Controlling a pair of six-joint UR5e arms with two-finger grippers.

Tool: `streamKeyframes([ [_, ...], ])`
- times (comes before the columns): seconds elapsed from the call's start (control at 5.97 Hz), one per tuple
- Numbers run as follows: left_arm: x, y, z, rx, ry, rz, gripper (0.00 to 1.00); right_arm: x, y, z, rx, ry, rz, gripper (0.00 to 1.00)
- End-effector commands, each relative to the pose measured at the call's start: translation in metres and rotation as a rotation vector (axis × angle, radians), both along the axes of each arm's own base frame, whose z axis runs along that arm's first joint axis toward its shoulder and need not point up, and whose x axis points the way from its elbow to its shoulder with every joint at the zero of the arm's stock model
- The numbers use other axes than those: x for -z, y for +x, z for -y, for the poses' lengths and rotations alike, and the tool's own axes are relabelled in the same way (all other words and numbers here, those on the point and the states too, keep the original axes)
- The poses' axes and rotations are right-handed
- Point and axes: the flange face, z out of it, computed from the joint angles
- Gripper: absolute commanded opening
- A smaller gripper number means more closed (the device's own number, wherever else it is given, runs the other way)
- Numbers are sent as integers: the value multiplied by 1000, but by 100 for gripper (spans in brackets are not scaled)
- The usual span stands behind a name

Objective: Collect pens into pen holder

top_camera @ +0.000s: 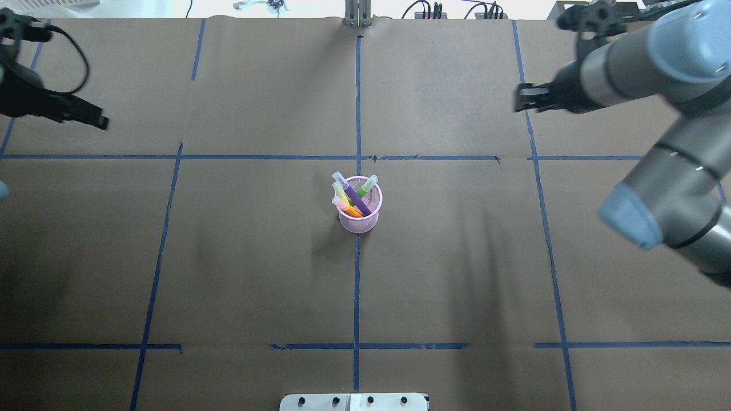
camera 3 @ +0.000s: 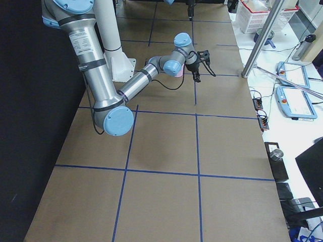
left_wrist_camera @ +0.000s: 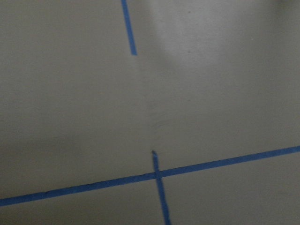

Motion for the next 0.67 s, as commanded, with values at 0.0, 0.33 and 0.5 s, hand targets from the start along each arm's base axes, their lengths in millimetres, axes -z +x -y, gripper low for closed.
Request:
streamKeyframes([
  [0.0,-42,-88,4,-123,22,117,93,-84,121,8,159,-79,-66,49],
  [0.33,-84,-156,-10,-134,-20,153,96,-172,215,-32,202,-198,-43,49],
  [0.5,-95,-181,-17,-156,-63,119,98,-230,243,-62,243,-223,-75,52],
])
